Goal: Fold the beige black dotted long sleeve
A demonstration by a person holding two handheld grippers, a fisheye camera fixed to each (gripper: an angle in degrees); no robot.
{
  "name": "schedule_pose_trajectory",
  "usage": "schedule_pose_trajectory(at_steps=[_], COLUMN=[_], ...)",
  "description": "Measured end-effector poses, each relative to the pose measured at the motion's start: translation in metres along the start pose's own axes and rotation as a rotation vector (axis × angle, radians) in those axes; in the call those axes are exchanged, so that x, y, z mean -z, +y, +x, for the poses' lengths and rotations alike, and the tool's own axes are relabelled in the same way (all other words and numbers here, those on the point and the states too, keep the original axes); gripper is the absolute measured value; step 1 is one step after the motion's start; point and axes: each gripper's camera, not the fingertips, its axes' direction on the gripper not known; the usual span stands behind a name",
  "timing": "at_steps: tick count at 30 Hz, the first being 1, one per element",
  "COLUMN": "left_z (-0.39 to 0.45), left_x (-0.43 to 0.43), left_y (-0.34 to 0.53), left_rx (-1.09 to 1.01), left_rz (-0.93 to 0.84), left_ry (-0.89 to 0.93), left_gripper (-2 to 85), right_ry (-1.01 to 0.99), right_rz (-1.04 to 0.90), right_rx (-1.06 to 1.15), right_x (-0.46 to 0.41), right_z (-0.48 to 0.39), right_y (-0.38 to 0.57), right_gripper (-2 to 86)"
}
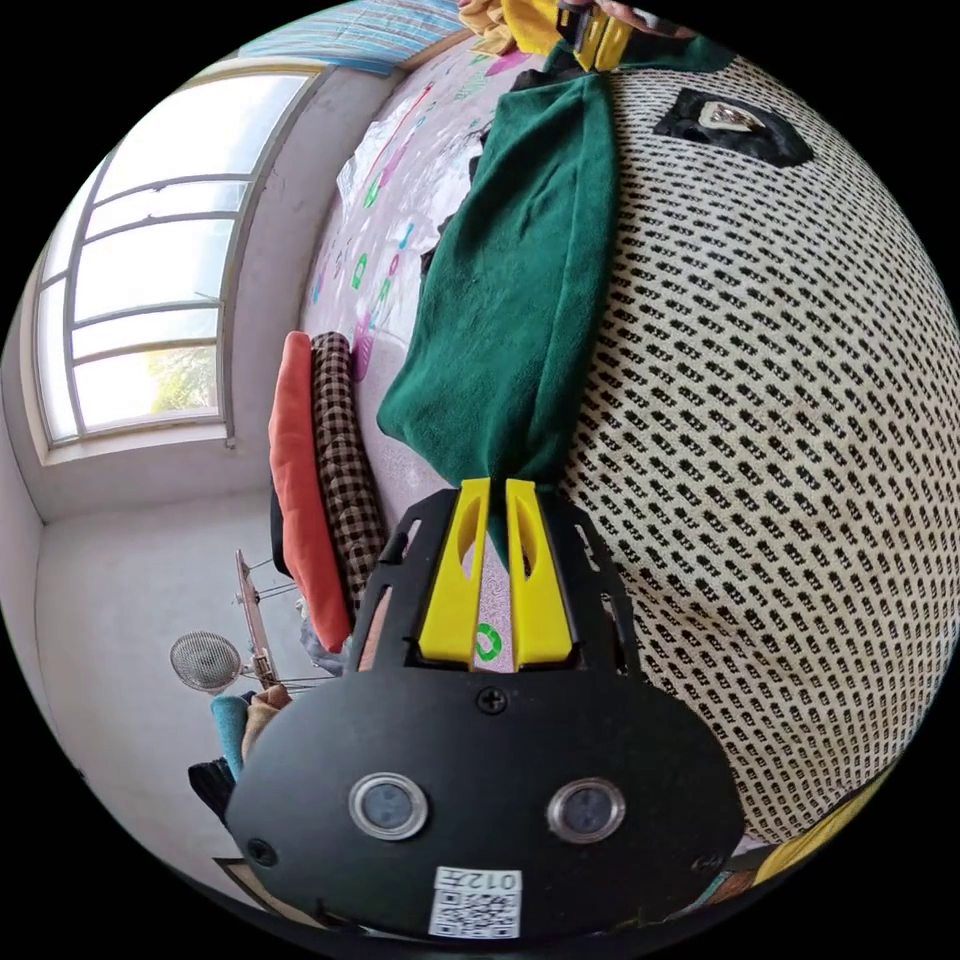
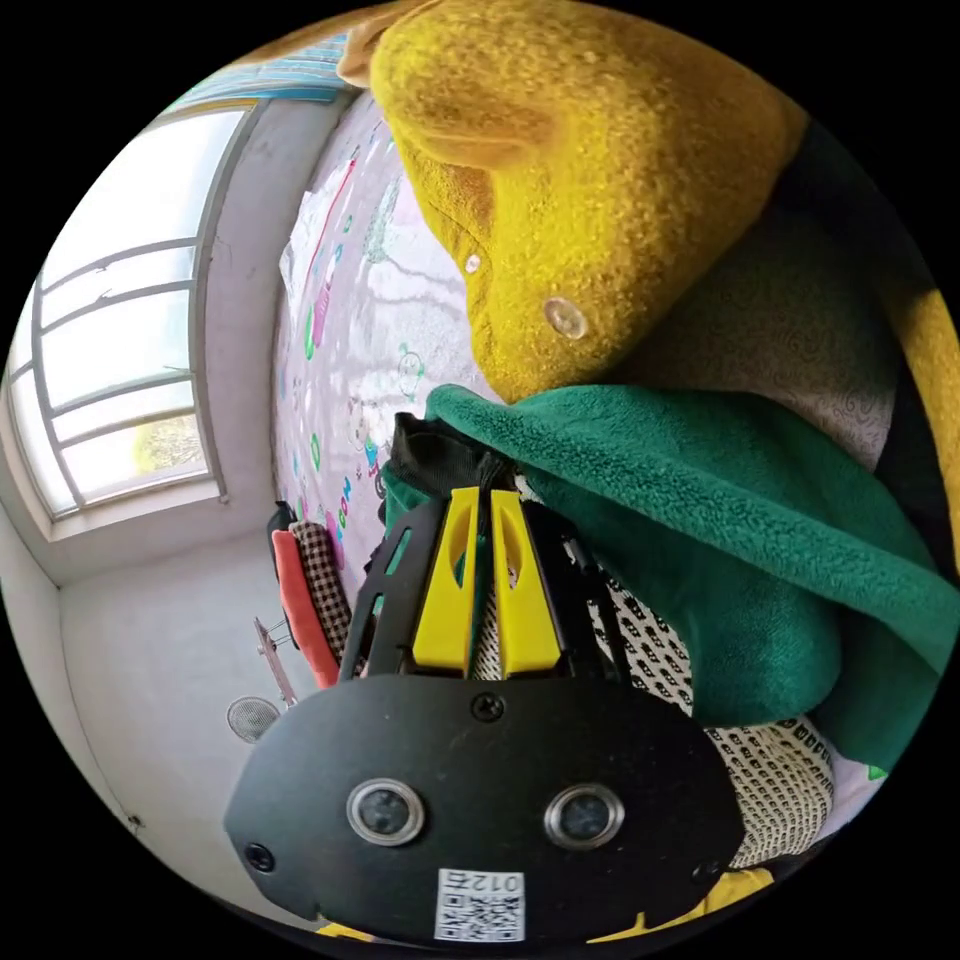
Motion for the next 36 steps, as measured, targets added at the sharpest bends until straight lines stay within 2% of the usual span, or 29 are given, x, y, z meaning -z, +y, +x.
schedule_pose_trajectory(at_steps=[4, 6, 9, 12, 15, 21, 26, 28, 32, 34, 36], left_z=[-0.026, -0.049, -0.07, -0.068, -0.056, 0.004, 0.024, 0.023, -0.014, -0.025, -0.032], left_x=[-0.004, -0.011, -0.02, -0.03, -0.019, -0.001, -0.011, -0.018, -0.025, -0.031, -0.036], left_y=[0.018, 0.036, 0.061, 0.071, 0.071, 0.045, 0.029, 0.028, 0.042, 0.052, 0.06], left_rx=[0.152, 0.299, 0.361, 0.299, 0.239, 0.013, -0.095, -0.123, -0.002, 0.004, 0.02], left_rz=[0.013, 0.0, 0.032, -0.009, 0.052, 0.105, 0.072, 0.036, -0.004, -0.014, -0.033], left_ry=[0.107, 0.139, 0.213, 0.21, 0.222, -0.028, -0.097, -0.066, 0.035, 0.067, 0.095], left_gripper=[0.5, 0.1, 0.0, 0.0, 0.1, 1.4, 0.7, 0.2, 0.0, -0.1, 0.0], right_ry=[-0.12, -0.24, -0.224, -0.144, -0.099, -0.051, -0.089, -0.113, -0.199, -0.179, -0.069], right_rz=[0.029, 0.035, 0.092, 0.141, 0.106, 0.112, 0.094, 0.086, 0.072, 0.076, 0.077], right_rx=[0.043, 0.087, 0.17, 0.084, 0.006, 0.108, 0.113, 0.119, 0.129, 0.157, 0.155], right_x=[0.027, 0.055, 0.094, 0.107, 0.096, 0.096, 0.1, 0.103, 0.115, 0.121, 0.116], right_z=[-0.002, -0.008, -0.005, 0.04, 0.078, 0.054, 0.048, 0.046, 0.037, 0.033, 0.04], right_y=[0.013, 0.029, 0.059, 0.079, 0.085, 0.086, 0.084, 0.084, 0.09, 0.097, 0.104], right_gripper=[1.9, 1.7, 1.5, 1.4, 1.2, 1.2, 1.2, 1.2, 1.1, 1.0, 0.9])
